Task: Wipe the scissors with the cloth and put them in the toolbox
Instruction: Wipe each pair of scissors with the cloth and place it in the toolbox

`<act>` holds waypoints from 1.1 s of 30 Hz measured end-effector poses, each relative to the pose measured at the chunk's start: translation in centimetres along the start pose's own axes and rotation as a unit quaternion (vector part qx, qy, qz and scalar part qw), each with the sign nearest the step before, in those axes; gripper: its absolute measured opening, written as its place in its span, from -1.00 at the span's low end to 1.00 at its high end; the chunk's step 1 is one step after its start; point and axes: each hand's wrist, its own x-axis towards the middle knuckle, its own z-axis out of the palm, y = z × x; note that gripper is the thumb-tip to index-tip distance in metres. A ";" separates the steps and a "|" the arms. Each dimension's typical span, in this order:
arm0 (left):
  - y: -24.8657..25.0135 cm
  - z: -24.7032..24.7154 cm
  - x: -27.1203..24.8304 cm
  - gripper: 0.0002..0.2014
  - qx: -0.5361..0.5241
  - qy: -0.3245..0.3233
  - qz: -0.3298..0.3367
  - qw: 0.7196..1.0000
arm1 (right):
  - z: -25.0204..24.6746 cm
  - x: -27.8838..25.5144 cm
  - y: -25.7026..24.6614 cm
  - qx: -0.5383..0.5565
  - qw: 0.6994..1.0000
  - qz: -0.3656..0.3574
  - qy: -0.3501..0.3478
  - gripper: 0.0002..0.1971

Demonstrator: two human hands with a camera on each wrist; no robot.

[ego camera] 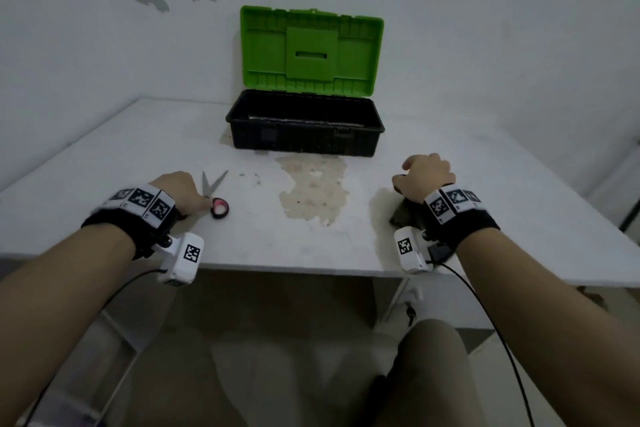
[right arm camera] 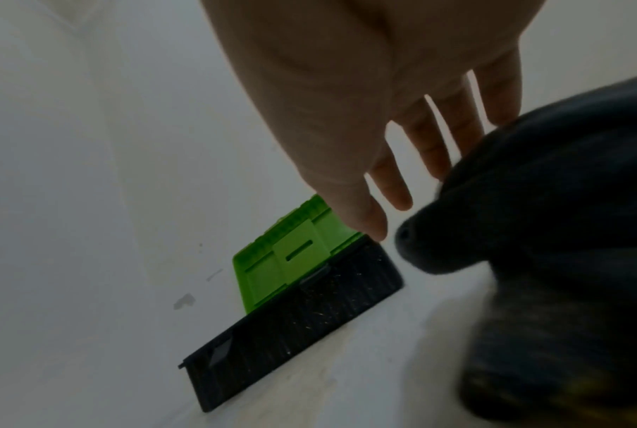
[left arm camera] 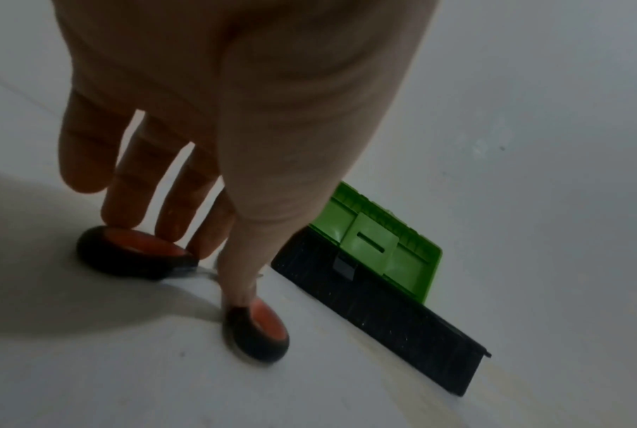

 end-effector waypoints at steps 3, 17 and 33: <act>0.7 0.7 -0.7 -0.64 0.052 0.012 -0.007 0.999 | 0.5 -1.1 3.2 -0.039 0.997 0.059 -0.042 -0.43; 4.9 -0.3 -2.2 -0.88 -0.379 0.014 0.037 0.925 | -0.9 -2.0 5.2 0.095 0.995 0.008 0.004 -0.58; 17.0 5.1 -7.0 -0.86 -0.567 -0.191 0.147 0.788 | -1.7 -2.2 3.4 0.493 0.870 -0.012 0.025 -0.66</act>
